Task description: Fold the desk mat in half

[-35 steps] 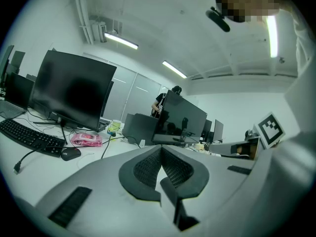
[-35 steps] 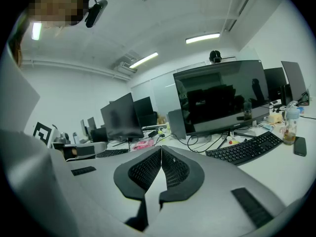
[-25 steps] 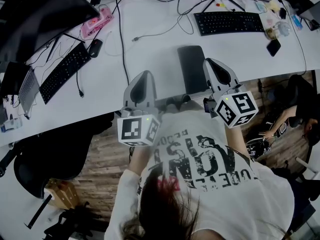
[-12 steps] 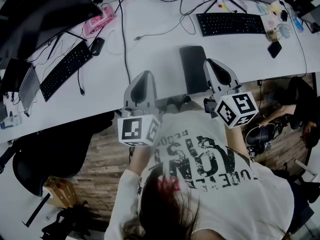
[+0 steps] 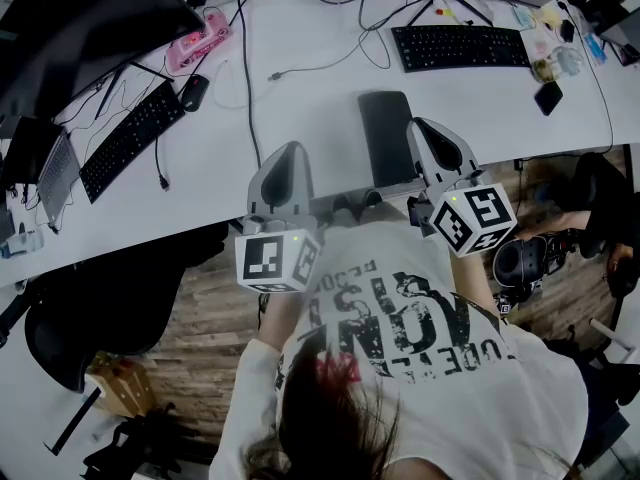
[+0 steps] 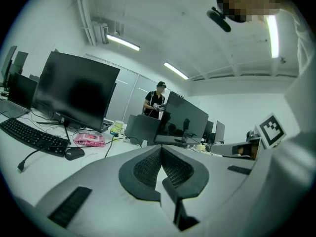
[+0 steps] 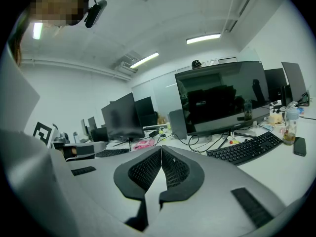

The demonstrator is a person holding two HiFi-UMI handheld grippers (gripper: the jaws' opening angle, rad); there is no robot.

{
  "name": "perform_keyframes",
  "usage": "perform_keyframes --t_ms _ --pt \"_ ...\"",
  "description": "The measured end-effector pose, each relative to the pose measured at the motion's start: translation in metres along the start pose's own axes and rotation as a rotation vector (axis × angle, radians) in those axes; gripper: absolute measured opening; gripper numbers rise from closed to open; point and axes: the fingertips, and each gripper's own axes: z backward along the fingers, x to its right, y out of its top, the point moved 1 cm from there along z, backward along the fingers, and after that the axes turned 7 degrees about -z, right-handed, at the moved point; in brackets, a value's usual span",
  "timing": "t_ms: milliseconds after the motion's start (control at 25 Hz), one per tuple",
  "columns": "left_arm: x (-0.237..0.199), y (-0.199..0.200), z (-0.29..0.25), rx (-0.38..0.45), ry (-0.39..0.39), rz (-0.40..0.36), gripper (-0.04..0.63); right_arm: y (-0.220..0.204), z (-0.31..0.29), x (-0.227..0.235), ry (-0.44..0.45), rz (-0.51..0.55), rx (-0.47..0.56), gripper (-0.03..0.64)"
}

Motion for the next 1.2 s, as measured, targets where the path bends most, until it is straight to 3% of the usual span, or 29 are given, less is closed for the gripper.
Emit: perform_keyframes --t_ms 1200 --pt "-0.003 -0.001 0.008 0.004 0.007 0.01 0.002 -0.002 -0.001 -0.012 0.028 0.016 -0.009 0.002"
